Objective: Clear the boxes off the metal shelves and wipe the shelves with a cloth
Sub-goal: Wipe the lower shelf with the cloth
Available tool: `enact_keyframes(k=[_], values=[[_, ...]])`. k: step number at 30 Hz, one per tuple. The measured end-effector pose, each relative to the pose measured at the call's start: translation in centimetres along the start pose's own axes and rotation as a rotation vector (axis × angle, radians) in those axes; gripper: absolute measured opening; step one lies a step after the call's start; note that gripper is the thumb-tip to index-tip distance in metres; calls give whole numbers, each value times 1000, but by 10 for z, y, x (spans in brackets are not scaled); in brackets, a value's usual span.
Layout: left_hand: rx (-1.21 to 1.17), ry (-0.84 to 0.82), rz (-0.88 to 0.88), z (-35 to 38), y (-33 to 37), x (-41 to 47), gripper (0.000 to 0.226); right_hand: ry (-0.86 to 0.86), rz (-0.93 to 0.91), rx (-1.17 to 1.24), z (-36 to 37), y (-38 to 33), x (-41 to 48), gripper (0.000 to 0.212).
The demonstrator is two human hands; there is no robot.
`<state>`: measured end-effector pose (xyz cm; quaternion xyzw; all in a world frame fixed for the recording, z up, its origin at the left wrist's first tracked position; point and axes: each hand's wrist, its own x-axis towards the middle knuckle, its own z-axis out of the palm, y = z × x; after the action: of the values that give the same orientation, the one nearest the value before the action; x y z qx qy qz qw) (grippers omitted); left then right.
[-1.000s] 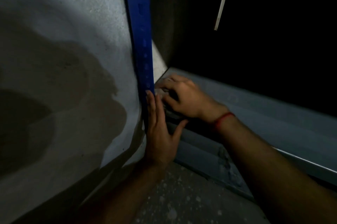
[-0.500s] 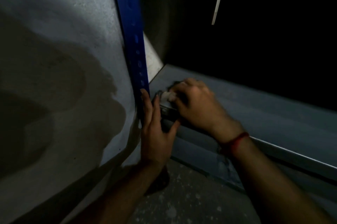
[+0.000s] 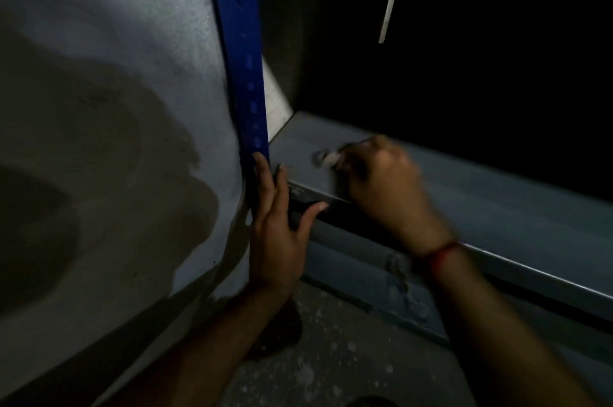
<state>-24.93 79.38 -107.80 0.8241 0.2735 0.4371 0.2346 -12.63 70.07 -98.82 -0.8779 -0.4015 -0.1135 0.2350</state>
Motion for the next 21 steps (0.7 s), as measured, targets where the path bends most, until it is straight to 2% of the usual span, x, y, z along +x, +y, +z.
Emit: enact_keyframes(k=[2,4,7,9,11,12,14,16,19,21], values=[[21,20,55,0,2,0,71,-2,-54,97,12,-30,-6,24],[15,7,55,-1,5,-1,72,-74,-103,119,25,-45,18,25],[170,-23,48,-4,2,0,74,-131,-206,57,29,-24,64,26],[357,-130,207,-9,-1,-5,82,-210,-54,-23,12,25,83,32],[404,-282,497,-8,0,-8,84,-262,141,-112,-8,78,76,37],[402,-342,570,-8,4,-3,87,-228,205,-173,-18,95,60,37],[434,-405,568,-5,13,18,97,-53,246,-275,-28,96,16,44],[487,-440,544,1,18,44,109,87,179,-233,-23,65,-31,47],[432,-451,551,9,13,59,112,151,109,-105,-13,21,-54,28],[390,-421,557,13,7,57,111,145,9,-37,-5,10,-37,26]])
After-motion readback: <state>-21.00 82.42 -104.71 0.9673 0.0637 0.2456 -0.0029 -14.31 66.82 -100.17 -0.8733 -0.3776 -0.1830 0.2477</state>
